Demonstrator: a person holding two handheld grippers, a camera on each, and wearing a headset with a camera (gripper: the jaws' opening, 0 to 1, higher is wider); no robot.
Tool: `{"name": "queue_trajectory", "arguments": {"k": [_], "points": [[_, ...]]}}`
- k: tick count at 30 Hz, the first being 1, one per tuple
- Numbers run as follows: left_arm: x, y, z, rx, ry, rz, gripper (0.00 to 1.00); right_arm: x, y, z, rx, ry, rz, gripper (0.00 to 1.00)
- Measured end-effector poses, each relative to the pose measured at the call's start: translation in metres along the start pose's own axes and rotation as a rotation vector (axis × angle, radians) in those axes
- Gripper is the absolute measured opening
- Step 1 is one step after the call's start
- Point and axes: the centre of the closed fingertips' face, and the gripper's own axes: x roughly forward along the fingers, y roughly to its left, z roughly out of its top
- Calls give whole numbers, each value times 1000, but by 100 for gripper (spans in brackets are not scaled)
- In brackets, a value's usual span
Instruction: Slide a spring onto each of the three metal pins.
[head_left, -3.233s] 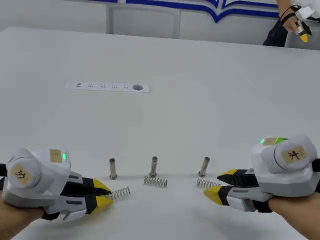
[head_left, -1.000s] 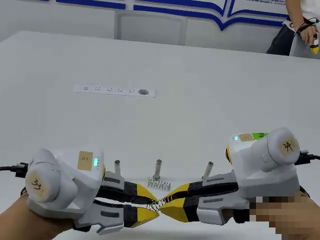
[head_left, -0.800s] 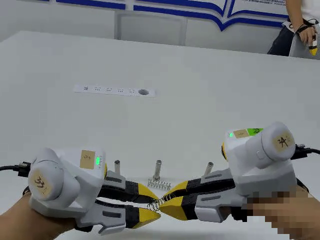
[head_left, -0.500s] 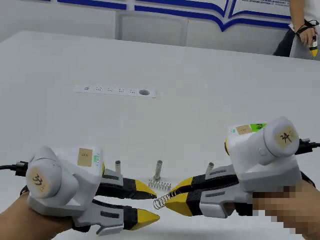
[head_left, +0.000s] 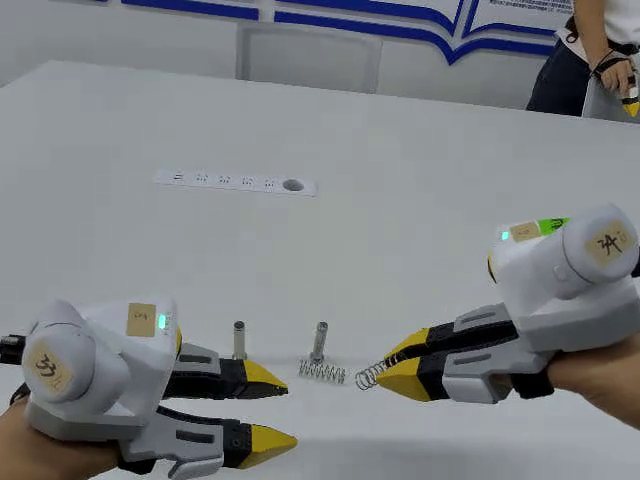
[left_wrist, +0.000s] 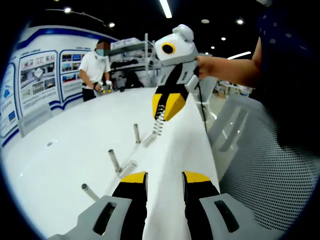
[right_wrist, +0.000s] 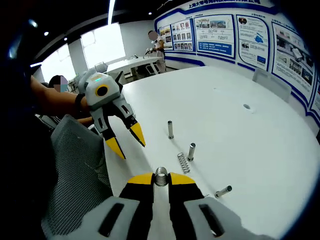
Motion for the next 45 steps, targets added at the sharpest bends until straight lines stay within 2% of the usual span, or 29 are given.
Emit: {"name": "queue_trajectory", "arguments": {"k": [7,16,20,25,33,40,45], "points": [[-13,10,-15,-53,14,51,32,-11,-17,-5,-20,48,-42,12],[-26,17,-31,-101,22,114,34,-26,-48,-12,-38,125,-114,12],[-33,21,-33,-136,-3,152,35,-30,-61,-17,-36,165,-145,12],[-39,22,-41,-159,-4,179,36,-33,-73,-21,-34,200,-168,12],[-43,19,-47,-182,-3,198,37,-29,-88,-23,-59,272,-181,12],[-43,20,-46,-187,-7,211,39,-23,-95,-21,-67,304,-167,12],[-43,20,-47,-193,-11,214,40,-17,-99,-27,-63,346,-157,12]]}}
